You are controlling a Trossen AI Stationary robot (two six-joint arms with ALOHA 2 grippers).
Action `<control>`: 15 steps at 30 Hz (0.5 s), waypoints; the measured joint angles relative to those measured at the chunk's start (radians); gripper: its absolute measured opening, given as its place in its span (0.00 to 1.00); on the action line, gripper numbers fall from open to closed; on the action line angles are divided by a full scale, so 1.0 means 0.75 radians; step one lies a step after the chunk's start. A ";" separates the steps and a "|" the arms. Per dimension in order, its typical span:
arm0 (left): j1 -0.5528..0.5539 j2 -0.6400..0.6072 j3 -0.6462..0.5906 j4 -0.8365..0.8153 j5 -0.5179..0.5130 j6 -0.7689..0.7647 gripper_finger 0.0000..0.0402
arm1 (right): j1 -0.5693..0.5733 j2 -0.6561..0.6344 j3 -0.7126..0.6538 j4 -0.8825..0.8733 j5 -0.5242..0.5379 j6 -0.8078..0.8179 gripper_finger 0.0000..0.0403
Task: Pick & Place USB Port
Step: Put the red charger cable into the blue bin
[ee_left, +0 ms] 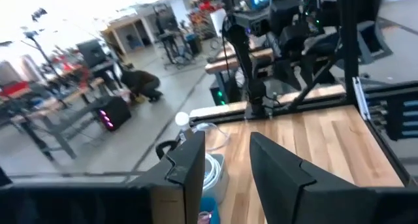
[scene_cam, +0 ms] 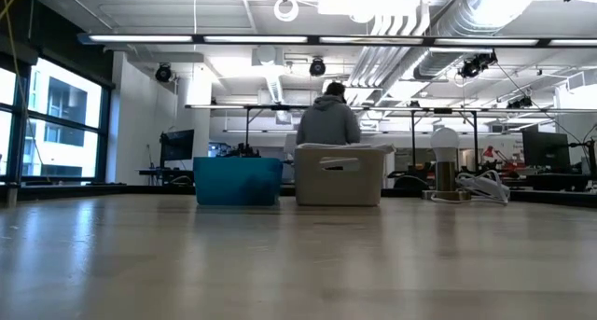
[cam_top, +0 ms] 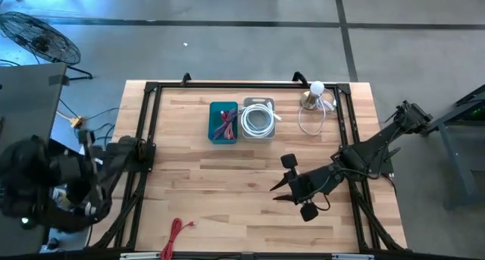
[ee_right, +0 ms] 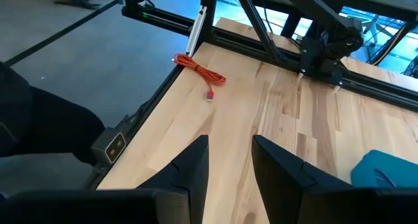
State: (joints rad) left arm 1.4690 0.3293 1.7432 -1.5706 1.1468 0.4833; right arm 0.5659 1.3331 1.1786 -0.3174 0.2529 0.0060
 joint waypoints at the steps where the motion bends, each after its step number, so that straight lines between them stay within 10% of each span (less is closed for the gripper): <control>1: -0.010 0.025 -0.013 -0.001 0.000 0.025 0.29 | 0.000 0.000 0.000 0.000 -0.001 0.008 0.27; 15: -0.227 0.247 -0.212 0.000 -0.255 0.371 0.29 | -0.025 0.000 0.000 0.000 0.108 0.038 0.27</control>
State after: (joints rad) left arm 1.2986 0.5147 1.5840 -1.5709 0.9552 0.7617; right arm 0.5475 1.3333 1.1786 -0.3176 0.3338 0.0343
